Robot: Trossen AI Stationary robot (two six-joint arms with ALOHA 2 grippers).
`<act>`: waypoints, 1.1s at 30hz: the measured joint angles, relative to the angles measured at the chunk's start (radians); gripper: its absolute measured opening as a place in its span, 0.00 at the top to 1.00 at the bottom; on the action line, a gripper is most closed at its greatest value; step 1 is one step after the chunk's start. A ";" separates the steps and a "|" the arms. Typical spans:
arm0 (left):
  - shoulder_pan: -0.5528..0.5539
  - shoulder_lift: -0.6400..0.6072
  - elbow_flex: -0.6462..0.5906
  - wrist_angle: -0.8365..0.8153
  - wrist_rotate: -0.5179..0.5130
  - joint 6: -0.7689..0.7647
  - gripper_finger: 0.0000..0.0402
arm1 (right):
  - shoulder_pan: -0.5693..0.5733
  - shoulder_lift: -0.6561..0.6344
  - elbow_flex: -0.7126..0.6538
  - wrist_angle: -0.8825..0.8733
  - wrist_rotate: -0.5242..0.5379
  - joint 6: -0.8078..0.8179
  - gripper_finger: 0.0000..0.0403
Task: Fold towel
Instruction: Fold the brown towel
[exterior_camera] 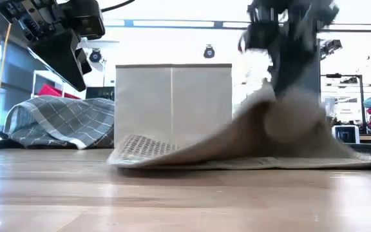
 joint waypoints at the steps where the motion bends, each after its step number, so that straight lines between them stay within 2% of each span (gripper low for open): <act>1: -0.001 0.000 0.000 0.002 0.000 -0.011 1.00 | -0.023 0.001 -0.036 0.027 0.001 0.021 1.00; 4: -0.005 0.000 0.000 0.001 0.000 -0.033 1.00 | -0.081 0.000 -0.098 0.104 0.033 0.098 1.00; 10: -0.006 0.000 0.000 0.007 0.000 -0.035 1.00 | -0.159 0.000 -0.063 0.105 0.262 0.245 1.00; 13: -0.006 0.000 0.000 0.007 0.000 -0.035 1.00 | -0.207 0.000 -0.021 0.066 0.248 0.256 0.97; 17: -0.006 0.000 0.000 0.008 0.000 -0.035 1.00 | -0.249 0.000 0.047 -0.059 0.214 0.246 0.86; 23: -0.006 0.000 0.000 0.019 -0.001 -0.034 1.00 | -0.267 0.000 0.175 -0.318 0.330 0.129 0.64; 26: -0.006 0.000 0.000 0.021 -0.002 -0.034 1.00 | -0.267 0.000 0.253 -0.466 0.344 0.060 0.56; 30: -0.006 0.000 0.000 0.021 -0.007 -0.034 1.00 | -0.233 -0.007 0.314 -0.655 0.330 0.037 0.51; 33: -0.006 0.000 0.000 0.022 -0.012 -0.035 1.00 | -0.178 -0.026 0.271 -0.735 0.262 0.033 0.51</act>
